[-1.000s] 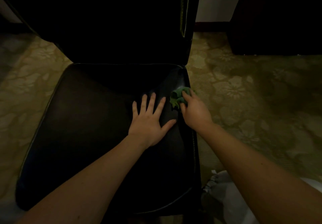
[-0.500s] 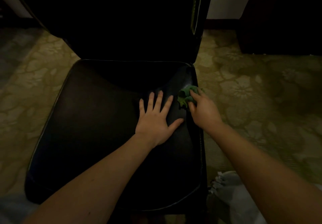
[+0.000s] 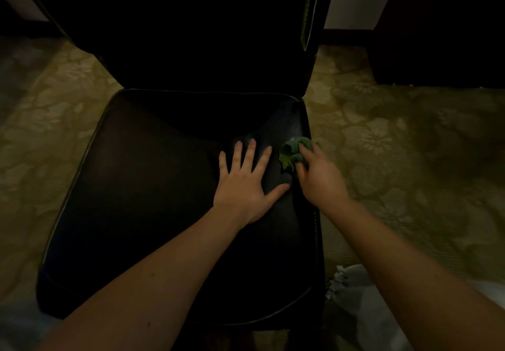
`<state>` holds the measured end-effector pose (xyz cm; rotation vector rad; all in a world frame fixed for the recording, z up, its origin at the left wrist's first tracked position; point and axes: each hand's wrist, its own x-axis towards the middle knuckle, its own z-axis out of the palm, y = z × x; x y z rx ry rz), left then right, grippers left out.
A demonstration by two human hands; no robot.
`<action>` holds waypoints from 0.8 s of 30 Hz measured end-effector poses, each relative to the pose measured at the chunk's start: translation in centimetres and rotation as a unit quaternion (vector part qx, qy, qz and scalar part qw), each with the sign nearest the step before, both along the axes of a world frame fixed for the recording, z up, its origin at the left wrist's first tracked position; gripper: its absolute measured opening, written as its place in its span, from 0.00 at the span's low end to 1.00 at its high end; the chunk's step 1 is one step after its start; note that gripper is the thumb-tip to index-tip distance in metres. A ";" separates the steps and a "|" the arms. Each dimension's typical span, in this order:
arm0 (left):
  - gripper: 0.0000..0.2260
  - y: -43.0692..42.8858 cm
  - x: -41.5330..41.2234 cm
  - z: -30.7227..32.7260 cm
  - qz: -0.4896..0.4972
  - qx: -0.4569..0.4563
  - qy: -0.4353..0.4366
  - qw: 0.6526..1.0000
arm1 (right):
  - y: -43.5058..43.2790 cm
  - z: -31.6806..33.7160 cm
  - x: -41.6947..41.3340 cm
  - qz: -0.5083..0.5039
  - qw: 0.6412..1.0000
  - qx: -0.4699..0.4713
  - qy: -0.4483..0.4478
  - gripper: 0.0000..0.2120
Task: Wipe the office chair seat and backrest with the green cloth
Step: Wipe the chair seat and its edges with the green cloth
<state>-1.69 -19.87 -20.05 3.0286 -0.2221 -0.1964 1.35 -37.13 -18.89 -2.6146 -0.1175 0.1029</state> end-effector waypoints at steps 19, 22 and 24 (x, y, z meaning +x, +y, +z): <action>0.41 1.3 -1.8 1.3 -0.032 0.021 0.046 0.998 | 0.5 0.2 0.8 -0.016 1.000 0.005 -0.009 0.22; 0.40 1.2 -2.7 0.8 -0.020 0.006 0.030 0.999 | 0.0 0.4 0.1 -0.008 1.000 -0.009 0.006 0.23; 0.39 1.2 -2.7 0.7 -0.018 0.007 0.024 1.000 | -0.3 0.4 -1.6 0.001 0.999 -0.031 0.015 0.24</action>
